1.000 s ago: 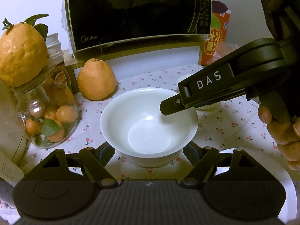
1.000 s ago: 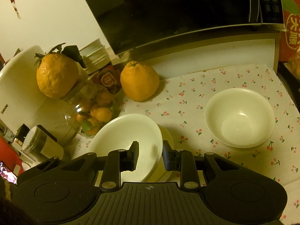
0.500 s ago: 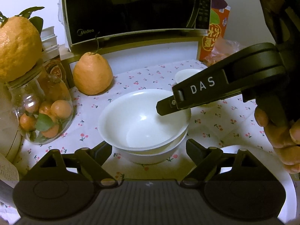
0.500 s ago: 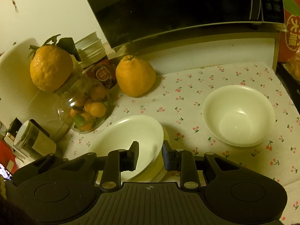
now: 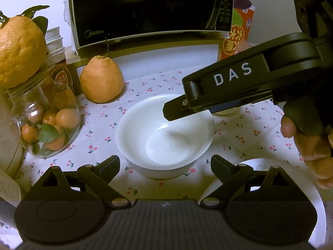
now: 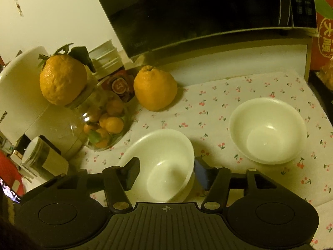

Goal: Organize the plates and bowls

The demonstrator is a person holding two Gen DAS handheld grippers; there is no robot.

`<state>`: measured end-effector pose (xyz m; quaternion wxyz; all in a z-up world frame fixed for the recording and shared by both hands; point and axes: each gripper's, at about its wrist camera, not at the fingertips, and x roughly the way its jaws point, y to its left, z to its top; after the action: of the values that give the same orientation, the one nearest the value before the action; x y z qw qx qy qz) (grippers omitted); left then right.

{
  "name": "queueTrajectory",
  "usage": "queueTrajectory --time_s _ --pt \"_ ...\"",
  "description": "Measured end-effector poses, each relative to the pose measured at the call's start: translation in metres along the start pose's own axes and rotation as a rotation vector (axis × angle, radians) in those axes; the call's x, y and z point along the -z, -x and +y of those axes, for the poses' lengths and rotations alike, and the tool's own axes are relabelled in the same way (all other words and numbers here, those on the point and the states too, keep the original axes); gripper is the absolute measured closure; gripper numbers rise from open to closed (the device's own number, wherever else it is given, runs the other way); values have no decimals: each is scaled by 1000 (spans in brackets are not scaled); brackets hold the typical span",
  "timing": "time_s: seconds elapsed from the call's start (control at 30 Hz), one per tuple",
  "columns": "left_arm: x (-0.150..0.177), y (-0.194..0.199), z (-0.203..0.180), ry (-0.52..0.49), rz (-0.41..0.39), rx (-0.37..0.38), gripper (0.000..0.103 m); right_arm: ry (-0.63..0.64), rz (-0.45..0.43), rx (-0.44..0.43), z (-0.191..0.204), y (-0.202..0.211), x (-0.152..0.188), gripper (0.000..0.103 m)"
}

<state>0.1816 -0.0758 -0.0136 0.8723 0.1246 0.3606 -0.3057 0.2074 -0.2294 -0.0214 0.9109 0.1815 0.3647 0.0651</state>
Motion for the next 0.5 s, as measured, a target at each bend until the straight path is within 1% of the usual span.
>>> queueTrajectory --time_s 0.13,0.4,0.5 --pt "0 1 1 -2 -6 -6 10 -7 0 3 -3 1 0 44" --pt "-2 5 5 28 -26 -11 10 -20 -34 14 -6 8 -2 44" --pt "-2 4 5 31 -23 -27 10 -25 -30 21 -7 7 -2 44"
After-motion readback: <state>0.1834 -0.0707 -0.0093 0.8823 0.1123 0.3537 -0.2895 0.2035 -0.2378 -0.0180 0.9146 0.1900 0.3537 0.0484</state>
